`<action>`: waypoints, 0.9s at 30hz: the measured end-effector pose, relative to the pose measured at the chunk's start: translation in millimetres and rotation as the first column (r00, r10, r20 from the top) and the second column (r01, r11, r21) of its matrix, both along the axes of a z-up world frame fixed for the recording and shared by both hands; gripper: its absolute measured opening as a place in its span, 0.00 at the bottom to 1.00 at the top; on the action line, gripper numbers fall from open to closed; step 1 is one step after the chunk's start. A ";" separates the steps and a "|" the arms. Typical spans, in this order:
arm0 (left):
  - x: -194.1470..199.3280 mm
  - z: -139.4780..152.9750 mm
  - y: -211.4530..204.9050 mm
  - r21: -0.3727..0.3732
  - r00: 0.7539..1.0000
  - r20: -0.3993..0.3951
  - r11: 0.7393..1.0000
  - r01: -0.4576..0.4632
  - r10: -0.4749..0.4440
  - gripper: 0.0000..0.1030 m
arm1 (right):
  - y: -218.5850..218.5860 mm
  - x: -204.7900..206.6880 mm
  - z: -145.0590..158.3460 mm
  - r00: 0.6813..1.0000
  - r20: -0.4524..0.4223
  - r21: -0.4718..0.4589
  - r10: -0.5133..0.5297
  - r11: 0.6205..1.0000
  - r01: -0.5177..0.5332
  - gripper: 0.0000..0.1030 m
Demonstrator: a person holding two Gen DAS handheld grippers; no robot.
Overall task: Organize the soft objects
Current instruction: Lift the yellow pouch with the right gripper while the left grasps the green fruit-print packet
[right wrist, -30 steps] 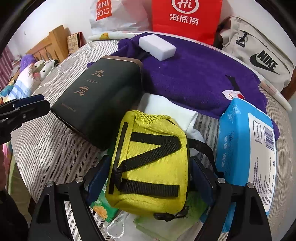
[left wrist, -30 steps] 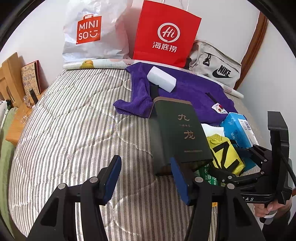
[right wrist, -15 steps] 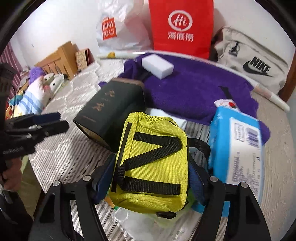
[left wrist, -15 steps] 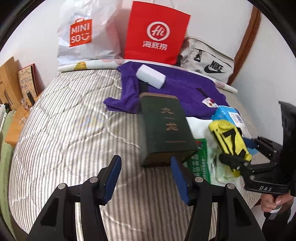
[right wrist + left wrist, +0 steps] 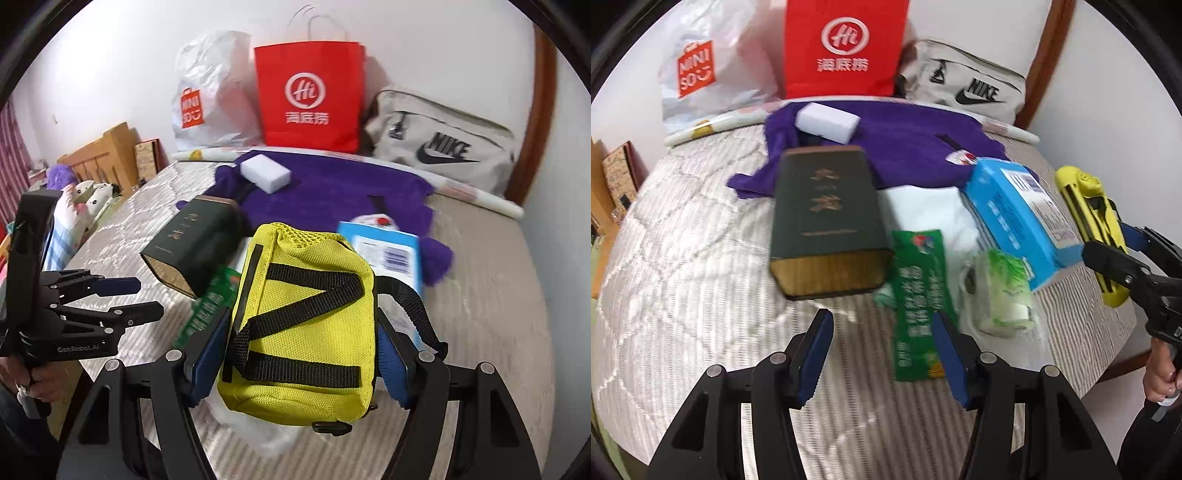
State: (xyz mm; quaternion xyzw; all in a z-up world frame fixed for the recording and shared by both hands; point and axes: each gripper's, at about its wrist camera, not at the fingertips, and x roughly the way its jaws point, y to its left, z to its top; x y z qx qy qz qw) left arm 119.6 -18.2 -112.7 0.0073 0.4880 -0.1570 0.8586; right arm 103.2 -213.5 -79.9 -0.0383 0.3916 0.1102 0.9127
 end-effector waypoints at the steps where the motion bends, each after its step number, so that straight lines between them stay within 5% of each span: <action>1: 0.0 -2.5 -5.3 -0.005 1.000 -0.004 1.000 0.007 -0.008 0.52 | -6.0 -4.4 -0.4 1.000 0.001 0.002 -0.008 1.000 0.008 0.70; 21: 19.5 -37.8 -48.3 0.035 0.999 -0.033 0.999 0.007 -0.006 0.52 | -60.8 -65.6 -50.2 0.998 -0.069 0.059 -0.011 0.998 0.015 0.70; 27: 17.7 -36.6 -45.1 0.031 1.000 -0.011 1.000 0.001 -0.001 0.38 | -61.5 -61.7 -64.8 0.997 -0.081 0.074 -0.015 0.997 0.021 0.70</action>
